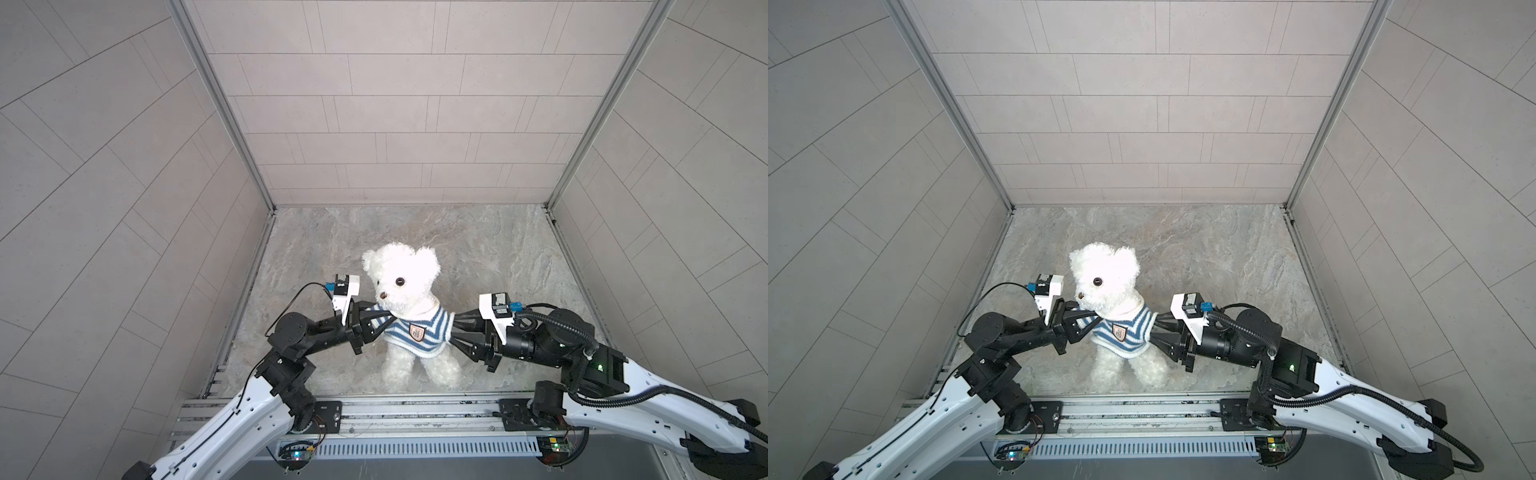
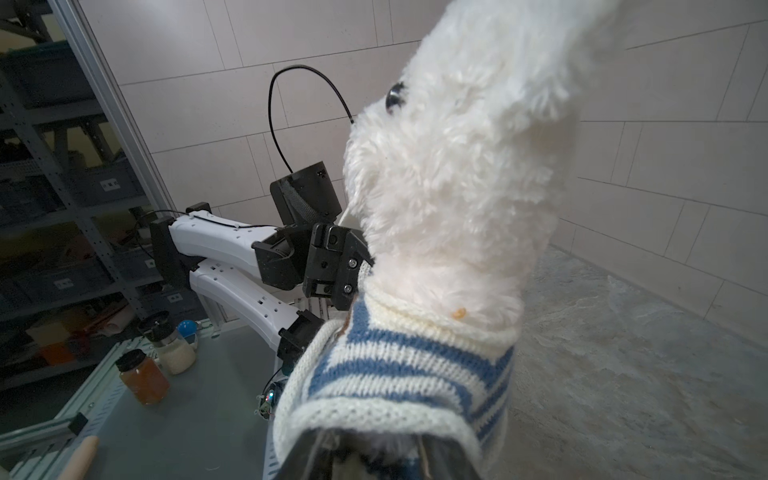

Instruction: Dress the teddy bear

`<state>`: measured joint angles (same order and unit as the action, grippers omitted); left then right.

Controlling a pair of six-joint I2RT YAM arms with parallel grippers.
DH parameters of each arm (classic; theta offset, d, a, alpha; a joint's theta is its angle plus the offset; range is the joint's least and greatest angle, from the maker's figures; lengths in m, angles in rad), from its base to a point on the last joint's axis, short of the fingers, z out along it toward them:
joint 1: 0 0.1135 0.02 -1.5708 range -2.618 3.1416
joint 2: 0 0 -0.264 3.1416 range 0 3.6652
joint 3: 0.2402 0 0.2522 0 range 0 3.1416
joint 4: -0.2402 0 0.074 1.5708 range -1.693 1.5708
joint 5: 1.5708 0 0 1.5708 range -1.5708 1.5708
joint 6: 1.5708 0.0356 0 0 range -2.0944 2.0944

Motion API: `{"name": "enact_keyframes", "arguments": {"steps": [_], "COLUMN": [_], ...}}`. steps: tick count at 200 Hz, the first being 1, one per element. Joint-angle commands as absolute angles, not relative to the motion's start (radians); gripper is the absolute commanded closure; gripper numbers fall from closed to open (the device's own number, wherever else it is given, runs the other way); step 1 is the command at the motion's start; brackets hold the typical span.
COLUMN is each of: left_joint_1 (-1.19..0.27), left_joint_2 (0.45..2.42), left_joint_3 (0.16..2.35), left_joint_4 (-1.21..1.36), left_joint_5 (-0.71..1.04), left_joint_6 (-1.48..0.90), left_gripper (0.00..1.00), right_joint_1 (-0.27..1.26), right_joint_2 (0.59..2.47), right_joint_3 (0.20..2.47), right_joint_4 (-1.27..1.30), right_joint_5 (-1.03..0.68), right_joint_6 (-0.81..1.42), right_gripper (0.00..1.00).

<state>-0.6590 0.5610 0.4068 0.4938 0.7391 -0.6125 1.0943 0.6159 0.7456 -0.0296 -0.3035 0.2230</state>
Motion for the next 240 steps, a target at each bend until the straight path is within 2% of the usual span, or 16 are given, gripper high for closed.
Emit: {"name": "enact_keyframes", "arguments": {"steps": [1, 30, 100, 168, 199, 240], "left_joint_1": [-0.657, -0.660, -0.663, -0.666, -0.671, -0.674], "left_joint_2": [0.555, 0.553, 0.546, 0.542, 0.557, 0.566], "left_joint_3": [0.410, 0.408, 0.402, 0.393, 0.385, 0.370], "left_joint_4": [0.508, 0.513, 0.528, 0.572, 0.619, 0.662], "left_joint_5": [0.733, 0.736, 0.732, 0.724, 0.716, 0.701], "left_joint_6": [-0.587, -0.589, -0.595, -0.616, -0.638, -0.654], "left_gripper": [1.00, 1.00, 1.00, 1.00, 1.00, 1.00], "right_joint_1": [1.101, 1.101, 1.102, 1.101, 1.101, 1.098], "right_joint_2": [0.613, 0.651, 0.680, 0.718, 0.738, 0.755], "right_joint_3": [0.743, 0.758, 0.768, 0.760, 0.775, 0.778], "right_joint_4": [0.020, 0.001, -0.048, -0.022, -0.040, -0.046], "right_joint_5": [-0.277, -0.244, -0.163, -0.168, -0.172, -0.155], "right_joint_6": [0.221, 0.221, 0.227, 0.252, 0.254, 0.261], "right_gripper": [0.56, 0.54, 0.63, 0.67, 0.60, 0.60]}}
